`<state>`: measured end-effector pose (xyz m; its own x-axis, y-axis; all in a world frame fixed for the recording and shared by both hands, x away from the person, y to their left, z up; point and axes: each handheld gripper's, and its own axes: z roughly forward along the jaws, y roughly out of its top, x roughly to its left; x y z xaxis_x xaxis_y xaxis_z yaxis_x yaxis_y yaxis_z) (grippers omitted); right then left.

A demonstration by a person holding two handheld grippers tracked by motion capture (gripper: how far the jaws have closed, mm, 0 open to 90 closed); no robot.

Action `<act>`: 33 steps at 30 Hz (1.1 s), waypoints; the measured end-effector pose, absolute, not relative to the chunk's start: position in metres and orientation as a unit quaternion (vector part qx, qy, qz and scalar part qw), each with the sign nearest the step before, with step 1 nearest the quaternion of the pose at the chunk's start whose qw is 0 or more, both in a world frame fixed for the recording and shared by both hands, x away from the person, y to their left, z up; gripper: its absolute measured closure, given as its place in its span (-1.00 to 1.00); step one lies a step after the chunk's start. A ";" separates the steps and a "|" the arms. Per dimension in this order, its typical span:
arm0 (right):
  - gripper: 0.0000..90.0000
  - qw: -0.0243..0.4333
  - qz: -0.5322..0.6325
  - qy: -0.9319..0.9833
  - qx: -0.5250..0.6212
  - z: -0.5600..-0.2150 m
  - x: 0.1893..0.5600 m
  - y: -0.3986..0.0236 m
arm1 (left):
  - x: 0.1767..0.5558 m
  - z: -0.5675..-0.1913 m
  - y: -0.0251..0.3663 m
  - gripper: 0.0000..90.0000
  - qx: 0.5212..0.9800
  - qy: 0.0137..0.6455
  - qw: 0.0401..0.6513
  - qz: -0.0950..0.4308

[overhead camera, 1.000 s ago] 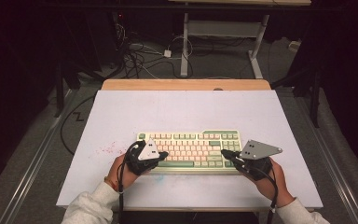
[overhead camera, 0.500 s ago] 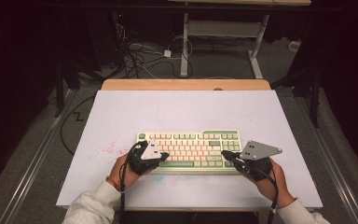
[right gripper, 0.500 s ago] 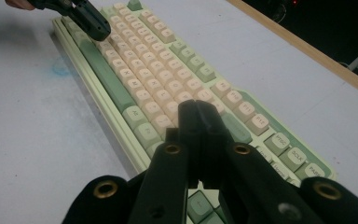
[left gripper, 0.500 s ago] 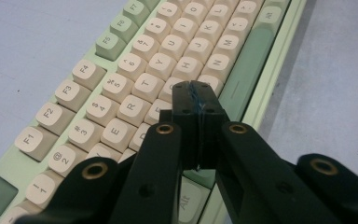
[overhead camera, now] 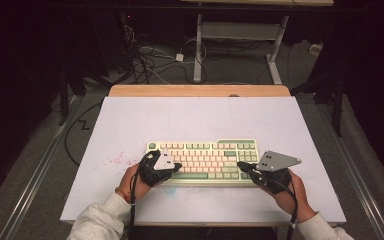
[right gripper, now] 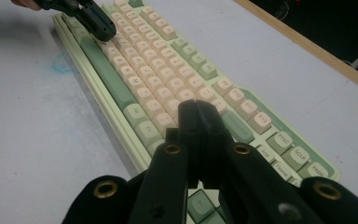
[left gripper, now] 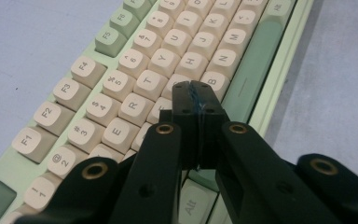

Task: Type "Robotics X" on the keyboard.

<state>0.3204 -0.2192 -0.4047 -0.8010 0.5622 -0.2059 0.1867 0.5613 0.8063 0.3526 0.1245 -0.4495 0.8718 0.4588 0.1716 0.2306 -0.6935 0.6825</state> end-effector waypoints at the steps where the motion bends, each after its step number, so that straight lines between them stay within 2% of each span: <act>1: 1.00 0.227 0.414 0.854 0.219 -0.405 0.320 -0.219 | 0.353 -0.450 0.125 0.93 0.904 0.192 0.343 0.166; 26: 1.00 0.223 0.412 0.857 0.216 -0.405 0.320 -0.216 | 0.356 -0.454 0.122 0.94 0.912 0.193 0.326 0.156; 33: 1.00 0.226 0.414 0.855 0.214 -0.404 0.320 -0.217 | 0.352 -0.446 0.126 0.94 0.905 0.191 0.339 0.173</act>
